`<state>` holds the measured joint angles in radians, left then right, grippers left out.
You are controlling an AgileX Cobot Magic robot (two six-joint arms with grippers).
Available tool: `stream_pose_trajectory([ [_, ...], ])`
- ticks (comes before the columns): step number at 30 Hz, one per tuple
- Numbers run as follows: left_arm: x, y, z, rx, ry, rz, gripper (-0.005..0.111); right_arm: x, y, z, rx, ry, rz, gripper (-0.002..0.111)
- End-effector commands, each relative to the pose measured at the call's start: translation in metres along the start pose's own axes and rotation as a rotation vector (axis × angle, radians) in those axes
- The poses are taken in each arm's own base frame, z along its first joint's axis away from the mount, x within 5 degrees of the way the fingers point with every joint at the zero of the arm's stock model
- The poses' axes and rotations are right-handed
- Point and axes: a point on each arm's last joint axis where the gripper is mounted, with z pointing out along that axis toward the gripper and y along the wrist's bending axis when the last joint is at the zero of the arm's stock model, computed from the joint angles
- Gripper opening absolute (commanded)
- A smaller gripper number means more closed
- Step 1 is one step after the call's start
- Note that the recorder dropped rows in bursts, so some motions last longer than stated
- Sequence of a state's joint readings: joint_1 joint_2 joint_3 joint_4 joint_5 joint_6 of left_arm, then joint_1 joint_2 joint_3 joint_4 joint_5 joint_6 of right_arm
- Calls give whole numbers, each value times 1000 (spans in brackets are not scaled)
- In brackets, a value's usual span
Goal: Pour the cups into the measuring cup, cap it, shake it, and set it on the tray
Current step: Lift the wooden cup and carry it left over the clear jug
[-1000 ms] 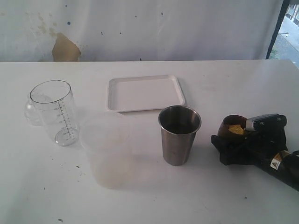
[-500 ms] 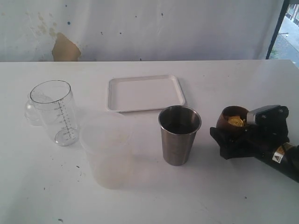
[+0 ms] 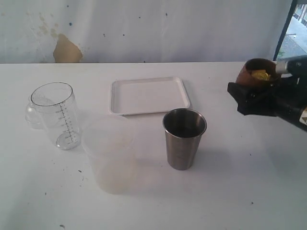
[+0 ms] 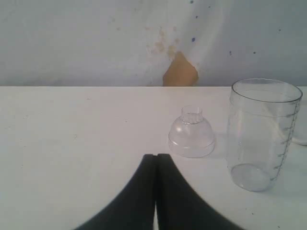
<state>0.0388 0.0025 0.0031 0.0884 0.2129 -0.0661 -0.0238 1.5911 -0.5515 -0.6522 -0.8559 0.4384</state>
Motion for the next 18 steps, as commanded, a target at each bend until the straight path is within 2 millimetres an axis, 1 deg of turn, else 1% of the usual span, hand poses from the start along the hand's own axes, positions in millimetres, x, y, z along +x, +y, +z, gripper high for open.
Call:
stream_pose_trajectory([
  [1, -2, 0, 0, 1, -16, -4, 0, -36, 18, -3, -17, -25, -47, 0],
  [5, -2, 0, 0, 1, -16, -4, 0, -61, 43, -5, -93, -100, -102, 0],
  [8, -2, 0, 0, 1, -16, -4, 0, -73, 52, -8, -111, -159, -91, 0],
  [11, -2, 0, 0, 1, -16, -4, 0, -73, 49, -7, -51, -160, 3, 0],
  [12, -2, 0, 0, 1, -16, -4, 0, -73, 48, -7, -37, -155, 10, 0],
  [14, -2, 0, 0, 1, -16, -4, 0, -70, 47, -7, -25, -127, 5, 0],
  [18, -2, 0, 0, 1, -16, -4, 0, -68, 50, -6, -57, -104, -63, 0],
])
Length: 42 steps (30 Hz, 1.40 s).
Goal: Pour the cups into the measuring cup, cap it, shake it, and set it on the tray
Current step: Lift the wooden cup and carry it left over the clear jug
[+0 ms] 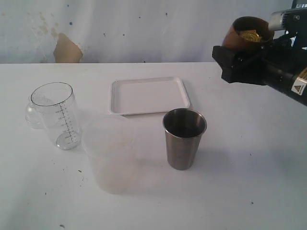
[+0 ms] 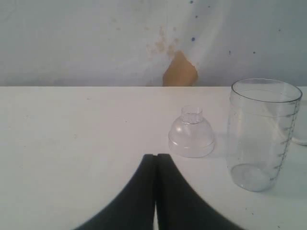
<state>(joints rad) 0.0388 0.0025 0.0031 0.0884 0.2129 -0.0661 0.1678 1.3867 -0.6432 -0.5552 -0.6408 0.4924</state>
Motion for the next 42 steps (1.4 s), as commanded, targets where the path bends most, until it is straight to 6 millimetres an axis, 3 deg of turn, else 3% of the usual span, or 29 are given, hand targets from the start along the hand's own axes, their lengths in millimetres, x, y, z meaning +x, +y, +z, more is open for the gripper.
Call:
stream_pose_trajectory([
  [1, -2, 0, 0, 1, -16, -4, 0, -3, 4, 0, -36, -1, -63, 0],
  [6, -2, 0, 0, 1, -16, -4, 0, -20, 18, 17, -24, 220, -120, 0],
  [10, -2, 0, 0, 1, -16, -4, 0, -37, 46, 35, -199, 185, -81, 0],
  [16, -2, 0, 0, 1, -16, -4, 0, -8, 84, 69, -404, 270, -130, 0],
  [24, -2, 0, 0, 1, -16, -4, 0, 4, 117, 91, -507, 289, -141, 0],
  [32, -2, 0, 0, 1, -16, -4, 0, 19, 120, 98, -521, 315, -192, 0],
  [42, -2, 0, 0, 1, -16, -4, 0, 4, 100, 99, -285, 344, -260, 0],
])
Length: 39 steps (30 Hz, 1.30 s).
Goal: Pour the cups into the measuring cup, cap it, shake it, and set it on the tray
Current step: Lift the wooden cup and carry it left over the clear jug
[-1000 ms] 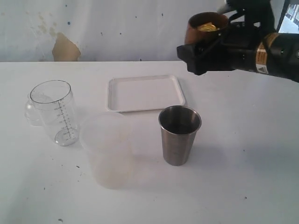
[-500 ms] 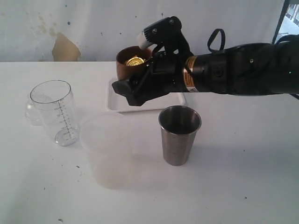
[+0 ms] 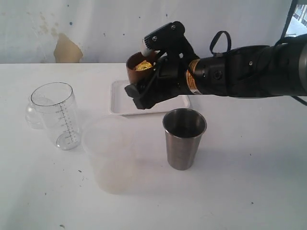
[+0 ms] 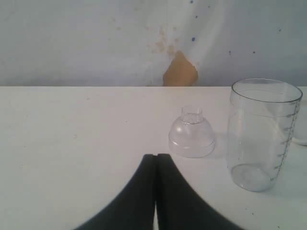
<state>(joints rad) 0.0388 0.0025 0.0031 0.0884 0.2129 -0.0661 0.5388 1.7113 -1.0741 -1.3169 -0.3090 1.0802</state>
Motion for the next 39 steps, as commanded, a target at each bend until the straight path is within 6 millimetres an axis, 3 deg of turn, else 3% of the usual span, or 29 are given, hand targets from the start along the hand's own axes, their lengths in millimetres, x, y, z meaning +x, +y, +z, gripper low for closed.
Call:
stream_pose_trajectory([
  [1, -2, 0, 0, 1, -16, -4, 0, -9, -9, -9, 99, 5, -10, 0],
  [7, -2, 0, 0, 1, -16, -4, 0, -15, -2, -10, 25, -48, 14, 0],
  [16, -2, 0, 0, 1, -16, -4, 0, -64, -14, -3, 35, -213, 165, 0],
  [21, -2, 0, 0, 1, -16, -4, 0, -69, -15, 26, 34, -207, 169, 0],
  [28, -2, 0, 0, 1, -16, -4, 0, -78, 6, 67, -32, -216, 119, 0],
  [39, -2, 0, 0, 1, -16, -4, 0, -85, 32, 114, -14, -208, 60, 0],
])
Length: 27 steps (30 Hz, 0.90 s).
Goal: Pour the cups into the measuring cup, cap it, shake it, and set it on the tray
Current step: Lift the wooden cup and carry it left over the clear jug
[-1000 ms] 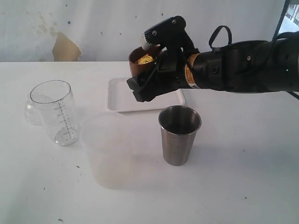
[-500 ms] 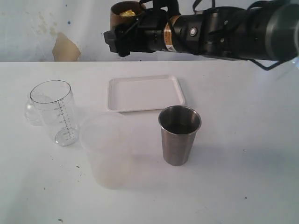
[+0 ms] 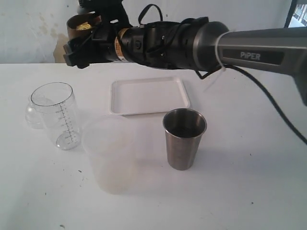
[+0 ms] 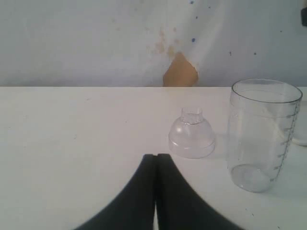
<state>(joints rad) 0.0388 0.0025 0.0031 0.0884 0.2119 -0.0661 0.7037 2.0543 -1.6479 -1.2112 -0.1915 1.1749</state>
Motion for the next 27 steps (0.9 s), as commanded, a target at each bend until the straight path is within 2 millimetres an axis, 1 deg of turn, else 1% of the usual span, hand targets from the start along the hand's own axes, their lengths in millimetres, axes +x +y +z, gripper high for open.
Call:
stream_pose_trajectory([
  [1, -2, 0, 0, 1, -15, -4, 0, 3, 6, 19, -10, -6, -33, 0],
  [4, -2, 0, 0, 1, -15, -4, 0, 10, 7, 28, -9, 6, -100, 0],
  [6, -2, 0, 0, 1, -15, -4, 0, 15, 6, 34, 1, 16, -113, 0],
  [10, -2, 0, 0, 1, -15, -4, 0, 17, 3, 41, 50, 32, -145, 0],
  [14, -2, 0, 0, 1, -15, -4, 0, 14, 3, 43, 52, 20, -176, 0],
  [19, -2, 0, 0, 1, -15, -4, 0, 16, 8, 46, 32, 23, -365, 0],
  [22, -2, 0, 0, 1, -15, -4, 0, 21, 14, 50, 20, 35, -479, 0],
  [27, -2, 0, 0, 1, -15, -4, 0, 24, 13, 52, 30, 46, -523, 0],
])
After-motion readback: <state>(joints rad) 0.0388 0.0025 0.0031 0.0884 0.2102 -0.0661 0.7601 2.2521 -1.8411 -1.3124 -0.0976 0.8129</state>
